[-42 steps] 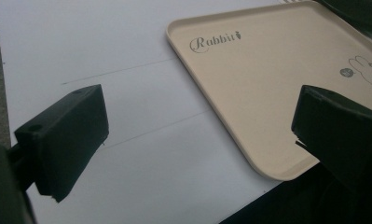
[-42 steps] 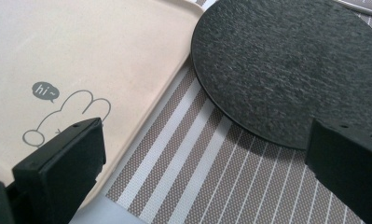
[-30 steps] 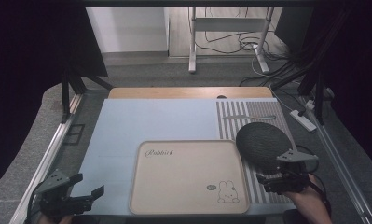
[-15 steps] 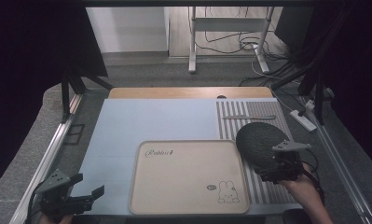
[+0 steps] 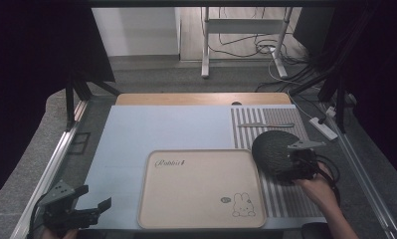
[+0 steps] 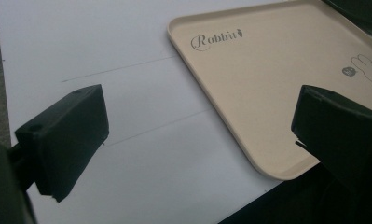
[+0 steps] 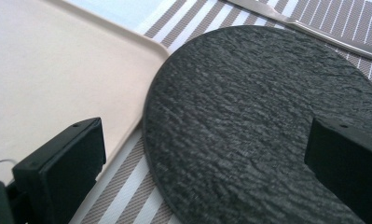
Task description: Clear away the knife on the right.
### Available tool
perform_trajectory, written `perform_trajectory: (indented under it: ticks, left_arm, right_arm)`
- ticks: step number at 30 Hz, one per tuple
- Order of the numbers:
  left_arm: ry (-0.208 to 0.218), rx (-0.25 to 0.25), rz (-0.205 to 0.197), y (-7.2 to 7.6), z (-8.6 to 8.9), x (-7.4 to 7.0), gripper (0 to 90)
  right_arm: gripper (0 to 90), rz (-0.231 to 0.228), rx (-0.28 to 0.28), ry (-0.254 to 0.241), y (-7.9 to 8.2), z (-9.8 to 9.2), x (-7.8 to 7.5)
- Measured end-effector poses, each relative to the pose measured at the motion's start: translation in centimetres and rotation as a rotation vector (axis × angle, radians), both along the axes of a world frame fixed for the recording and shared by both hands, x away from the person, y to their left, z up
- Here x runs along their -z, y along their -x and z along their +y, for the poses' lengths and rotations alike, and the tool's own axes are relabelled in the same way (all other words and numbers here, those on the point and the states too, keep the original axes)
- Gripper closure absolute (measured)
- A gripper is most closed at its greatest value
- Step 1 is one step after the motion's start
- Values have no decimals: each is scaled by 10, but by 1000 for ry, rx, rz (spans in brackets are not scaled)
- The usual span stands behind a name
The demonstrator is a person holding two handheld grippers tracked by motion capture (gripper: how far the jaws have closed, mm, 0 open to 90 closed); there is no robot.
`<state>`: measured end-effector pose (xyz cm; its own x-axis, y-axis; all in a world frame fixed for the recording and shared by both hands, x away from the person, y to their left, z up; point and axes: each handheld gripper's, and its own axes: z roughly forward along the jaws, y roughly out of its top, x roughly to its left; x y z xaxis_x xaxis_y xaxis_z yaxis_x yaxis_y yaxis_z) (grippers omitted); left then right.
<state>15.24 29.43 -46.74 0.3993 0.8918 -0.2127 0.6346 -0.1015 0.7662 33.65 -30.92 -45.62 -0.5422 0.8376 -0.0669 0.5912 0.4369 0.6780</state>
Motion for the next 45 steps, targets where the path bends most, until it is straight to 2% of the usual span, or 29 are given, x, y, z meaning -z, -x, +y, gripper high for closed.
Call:
perform_trajectory:
  ticks: [3, 8, 11, 17, 18, 19, 21, 24, 28, 36, 40, 41, 45]
  left_arm:
    - [0, -1, 0, 0, 0, 0, 39]
    - [1, -1, 0, 0, 0, 0, 39]
    - [2, -2, 1, 0, 0, 0, 39]
    - [3, -3, 2, 0, 1, 0, 39]
    - [3, -3, 2, 0, 1, 0, 39]
    - [3, -3, 2, 0, 1, 0, 39]
    - [3, -3, 2, 0, 1, 0, 39]
    - [3, -3, 2, 0, 1, 0, 39]
    - [3, -2, 3, 0, 1, 0, 39]
    - [3, -2, 3, 0, 1, 0, 39]
    - [4, -3, 3, 0, 1, 0, 40]
    - [3, -2, 3, 0, 1, 0, 39]
    - [5, -2, 4, -1, 1, 0, 39]
  right_arm:
    - [0, 3, -10, 5, -8, 0, 2]
    - [0, -2, -14, -14, -18, 0, 4]
    - [0, -1, -8, -30, -30, -1, 5]
    - [0, 11, 7, -31, -46, -2, 6]
    - [0, 10, 17, -38, -49, -2, 6]
    - [0, 22, 38, -64, -55, -2, 6]
    - [0, 30, 43, -66, -61, -3, 7]
    - [0, 47, 52, -37, -70, -3, 8]
    - [0, 45, 68, -6, -80, -3, 10]
    - [0, 58, 103, 18, -99, -2, 13]
    - [0, 67, 121, 13, -108, -2, 14]
    - [0, 75, 127, 17, -115, -2, 15]
    - [0, 75, 139, 20, -125, -1, 17]
